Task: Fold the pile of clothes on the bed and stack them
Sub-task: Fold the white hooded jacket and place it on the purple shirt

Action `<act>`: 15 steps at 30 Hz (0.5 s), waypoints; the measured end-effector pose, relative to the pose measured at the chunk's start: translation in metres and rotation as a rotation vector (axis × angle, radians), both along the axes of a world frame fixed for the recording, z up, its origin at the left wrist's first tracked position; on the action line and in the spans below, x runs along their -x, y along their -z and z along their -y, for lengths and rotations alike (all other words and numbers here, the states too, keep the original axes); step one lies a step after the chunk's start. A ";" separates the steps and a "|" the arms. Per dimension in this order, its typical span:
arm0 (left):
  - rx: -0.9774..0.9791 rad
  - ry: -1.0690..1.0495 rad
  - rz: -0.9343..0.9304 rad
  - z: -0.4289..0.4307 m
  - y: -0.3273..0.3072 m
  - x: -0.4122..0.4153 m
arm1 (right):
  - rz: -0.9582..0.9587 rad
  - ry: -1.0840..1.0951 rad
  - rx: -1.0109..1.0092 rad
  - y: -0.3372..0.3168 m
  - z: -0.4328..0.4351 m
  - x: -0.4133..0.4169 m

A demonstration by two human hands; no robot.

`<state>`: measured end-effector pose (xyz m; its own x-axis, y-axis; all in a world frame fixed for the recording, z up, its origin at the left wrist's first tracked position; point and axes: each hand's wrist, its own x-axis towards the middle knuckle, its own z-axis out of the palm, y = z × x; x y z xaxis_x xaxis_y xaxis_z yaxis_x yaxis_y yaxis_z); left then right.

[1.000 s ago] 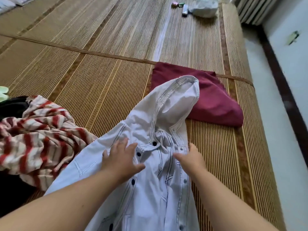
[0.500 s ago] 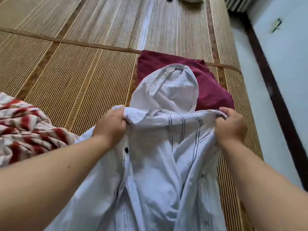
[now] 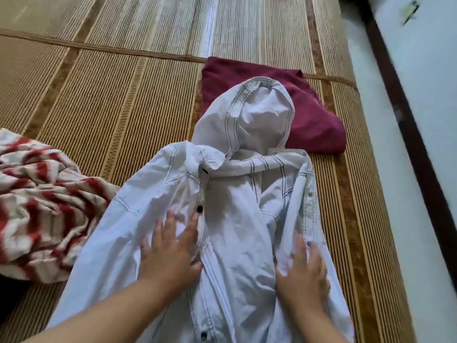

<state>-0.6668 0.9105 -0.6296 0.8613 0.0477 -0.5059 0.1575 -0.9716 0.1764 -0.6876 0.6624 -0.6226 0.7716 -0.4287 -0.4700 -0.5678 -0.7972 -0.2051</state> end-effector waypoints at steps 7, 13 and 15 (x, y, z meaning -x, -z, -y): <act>0.130 0.094 0.068 -0.044 0.000 0.022 | -0.018 -0.002 0.016 -0.014 0.049 0.019; 0.248 -0.108 0.256 -0.063 -0.020 -0.038 | 0.144 0.145 0.112 -0.042 0.101 0.004; 0.284 -0.118 0.232 -0.059 -0.030 -0.039 | 0.155 0.084 0.099 -0.046 0.089 0.009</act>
